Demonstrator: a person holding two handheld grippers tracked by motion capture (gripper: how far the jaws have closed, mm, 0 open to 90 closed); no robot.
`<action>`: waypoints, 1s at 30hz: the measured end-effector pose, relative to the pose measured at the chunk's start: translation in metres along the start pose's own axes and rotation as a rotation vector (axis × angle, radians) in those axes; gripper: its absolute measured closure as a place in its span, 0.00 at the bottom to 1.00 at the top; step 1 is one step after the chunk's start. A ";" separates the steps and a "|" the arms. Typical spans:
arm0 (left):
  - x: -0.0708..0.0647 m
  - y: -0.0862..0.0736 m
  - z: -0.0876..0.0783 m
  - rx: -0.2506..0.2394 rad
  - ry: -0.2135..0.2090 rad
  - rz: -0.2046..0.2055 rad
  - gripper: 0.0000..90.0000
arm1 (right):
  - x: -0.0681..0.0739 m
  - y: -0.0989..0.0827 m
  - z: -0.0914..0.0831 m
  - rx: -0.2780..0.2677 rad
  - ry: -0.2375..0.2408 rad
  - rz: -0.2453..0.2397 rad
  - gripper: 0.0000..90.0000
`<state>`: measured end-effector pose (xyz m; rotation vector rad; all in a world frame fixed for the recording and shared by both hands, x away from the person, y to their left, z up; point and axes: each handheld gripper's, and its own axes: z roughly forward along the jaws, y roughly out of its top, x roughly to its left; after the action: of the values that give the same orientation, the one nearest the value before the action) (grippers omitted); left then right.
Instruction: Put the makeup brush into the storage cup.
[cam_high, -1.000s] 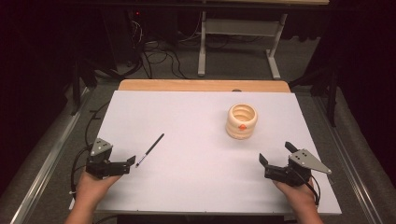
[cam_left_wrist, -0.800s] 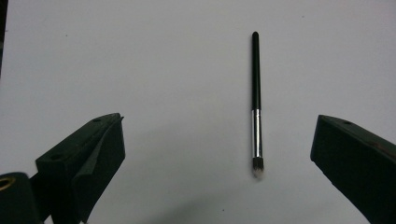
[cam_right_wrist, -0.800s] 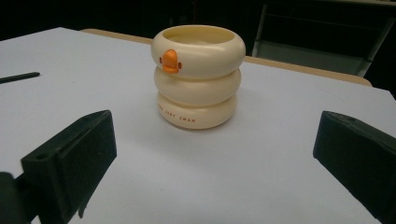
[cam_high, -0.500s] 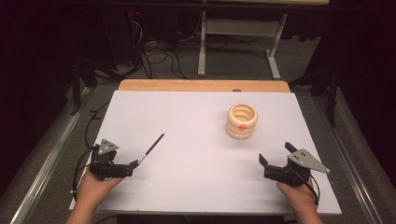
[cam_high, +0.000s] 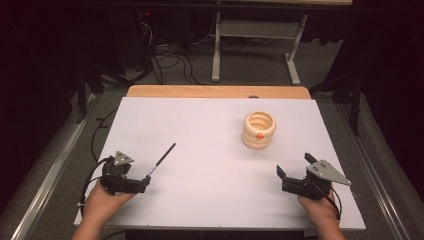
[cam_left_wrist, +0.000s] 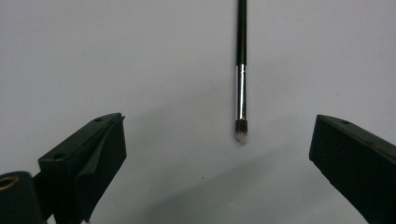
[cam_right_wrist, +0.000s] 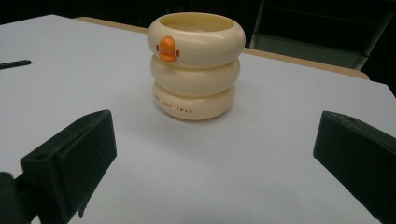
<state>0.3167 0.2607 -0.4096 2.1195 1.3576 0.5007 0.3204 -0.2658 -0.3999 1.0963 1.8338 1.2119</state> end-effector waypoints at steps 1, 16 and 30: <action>0.000 0.000 0.000 0.001 -0.002 -0.001 0.05 | 0.000 0.000 0.000 0.002 -0.002 0.001 0.01; 0.000 0.018 0.006 0.111 -0.015 0.007 0.04 | 0.001 -0.003 0.002 0.018 0.008 0.016 0.01; 0.008 0.037 0.010 0.224 -0.068 -0.008 0.08 | 0.004 -0.001 0.002 0.020 0.016 0.010 0.01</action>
<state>0.3510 0.2534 -0.3936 2.2852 1.4404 0.2815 0.3198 -0.2622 -0.4020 1.1112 1.8579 1.2142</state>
